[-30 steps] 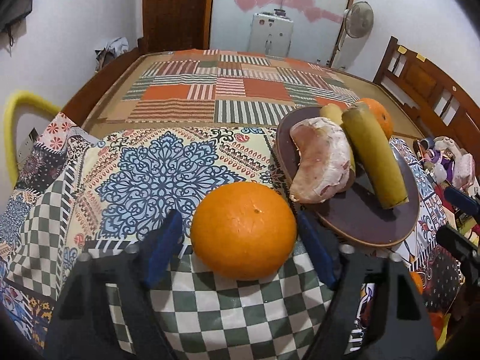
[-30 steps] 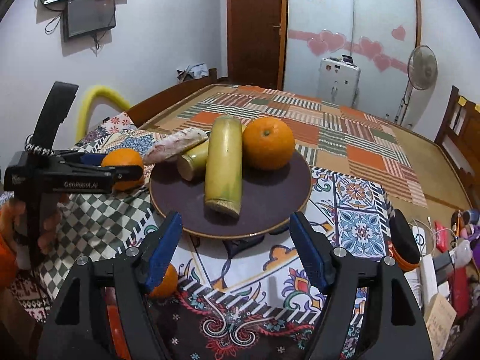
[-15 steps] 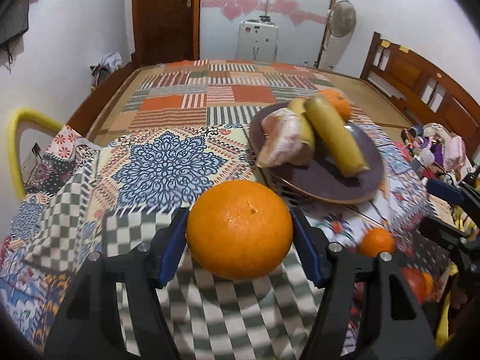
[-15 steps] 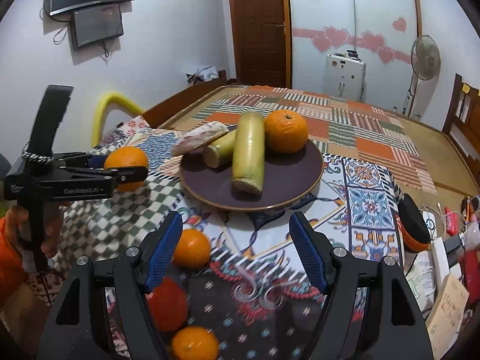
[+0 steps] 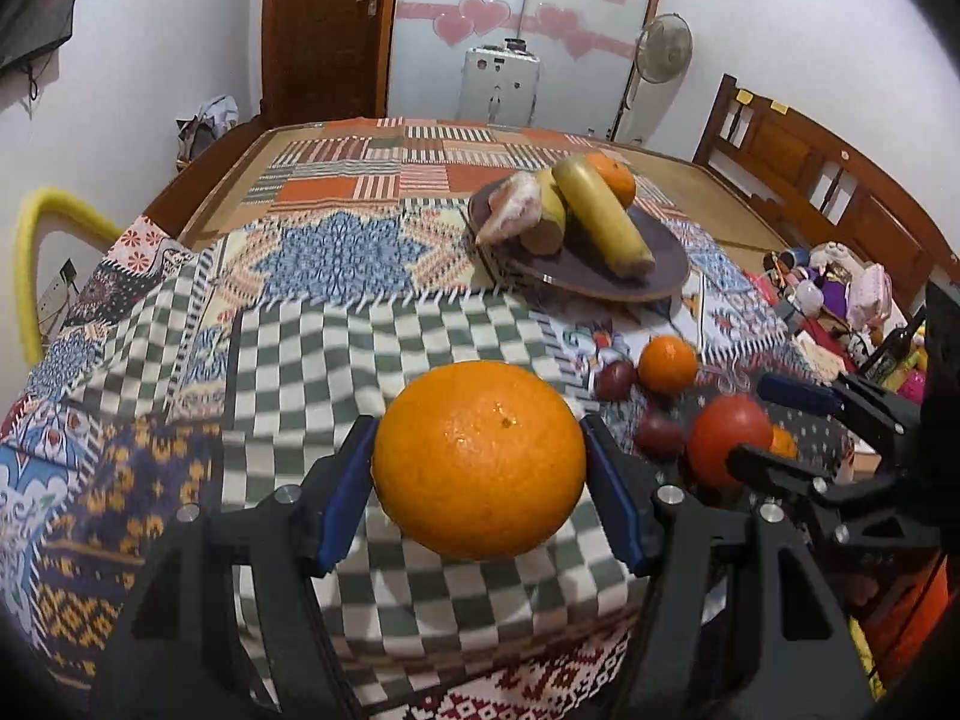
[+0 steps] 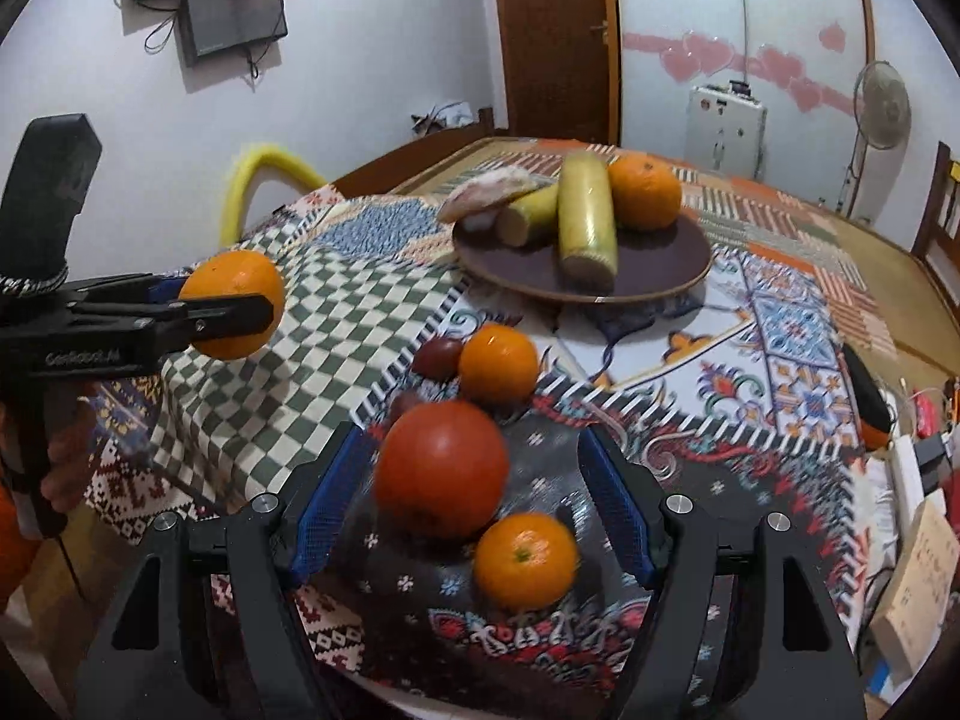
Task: Organize fruits
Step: 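Grasp an orange with the left tool while the right tool grasps a red tomato, then carry the orange and red tomato onto the purple plate and release both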
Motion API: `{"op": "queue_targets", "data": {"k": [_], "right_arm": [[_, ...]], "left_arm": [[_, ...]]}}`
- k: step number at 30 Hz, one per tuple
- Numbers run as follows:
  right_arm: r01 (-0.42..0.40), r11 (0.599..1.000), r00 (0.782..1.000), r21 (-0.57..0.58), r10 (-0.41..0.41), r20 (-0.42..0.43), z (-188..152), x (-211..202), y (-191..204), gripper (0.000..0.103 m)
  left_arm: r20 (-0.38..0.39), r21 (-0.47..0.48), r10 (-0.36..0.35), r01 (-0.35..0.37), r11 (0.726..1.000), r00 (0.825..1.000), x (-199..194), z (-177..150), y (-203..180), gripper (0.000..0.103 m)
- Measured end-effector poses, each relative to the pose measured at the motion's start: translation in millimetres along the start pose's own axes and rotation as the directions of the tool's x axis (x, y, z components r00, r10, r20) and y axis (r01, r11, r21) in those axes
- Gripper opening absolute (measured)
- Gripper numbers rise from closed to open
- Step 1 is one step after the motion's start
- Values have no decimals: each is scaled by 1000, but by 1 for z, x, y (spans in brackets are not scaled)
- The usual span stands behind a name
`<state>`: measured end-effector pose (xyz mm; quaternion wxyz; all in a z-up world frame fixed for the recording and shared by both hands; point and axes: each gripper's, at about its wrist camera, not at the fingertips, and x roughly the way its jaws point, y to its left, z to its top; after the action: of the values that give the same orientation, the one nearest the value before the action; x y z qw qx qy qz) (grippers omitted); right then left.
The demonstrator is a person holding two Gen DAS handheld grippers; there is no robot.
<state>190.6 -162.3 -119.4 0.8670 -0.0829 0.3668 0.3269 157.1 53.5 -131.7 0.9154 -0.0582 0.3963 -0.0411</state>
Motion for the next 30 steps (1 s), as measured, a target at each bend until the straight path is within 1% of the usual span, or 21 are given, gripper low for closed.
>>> {"op": "queue_targets", "data": {"k": [2, 4, 7, 8, 9, 13, 16, 22, 30], "right_arm": [[-9, 1000, 1000, -7, 9, -21, -1, 6, 1, 58], [-22, 1000, 999, -8, 21, -32, -2, 8, 2, 56], [-34, 999, 999, -14, 33, -30, -2, 9, 2, 51], [-43, 999, 999, -14, 43, -28, -1, 8, 2, 47], [-45, 999, 999, -14, 45, -30, -2, 8, 4, 46], [-43, 998, 999, -35, 42, -32, -2, 7, 6, 46], [-51, 999, 998, -17, 51, -31, -2, 5, 4, 44], [-53, 998, 998, 30, 52, 25, 9, -8, -10, 43], [9, 998, 996, 62, -15, 86, 29, -19, -35, 43]], "left_arm": [[-7, 4, 0, 0, 1000, 1000, 0, -6, 0, 66], [-13, 5, -1, 1, 1000, 1000, 1, -11, -1, 66], [-14, 16, 2, -2, 1000, 1000, 2, -13, -4, 66], [-12, 20, 2, -2, 1000, 1000, 2, -13, -6, 66], [-10, 21, 1, -1, 1000, 1000, 2, -12, -7, 66], [1, 23, -13, 13, 1000, 1000, 1, -8, -11, 66], [9, 27, -13, 13, 1000, 1000, 0, -4, -15, 66], [35, 52, -23, 21, 998, 999, -3, 7, -27, 66], [74, 76, -41, 35, 996, 996, 4, 33, -45, 66]]}}
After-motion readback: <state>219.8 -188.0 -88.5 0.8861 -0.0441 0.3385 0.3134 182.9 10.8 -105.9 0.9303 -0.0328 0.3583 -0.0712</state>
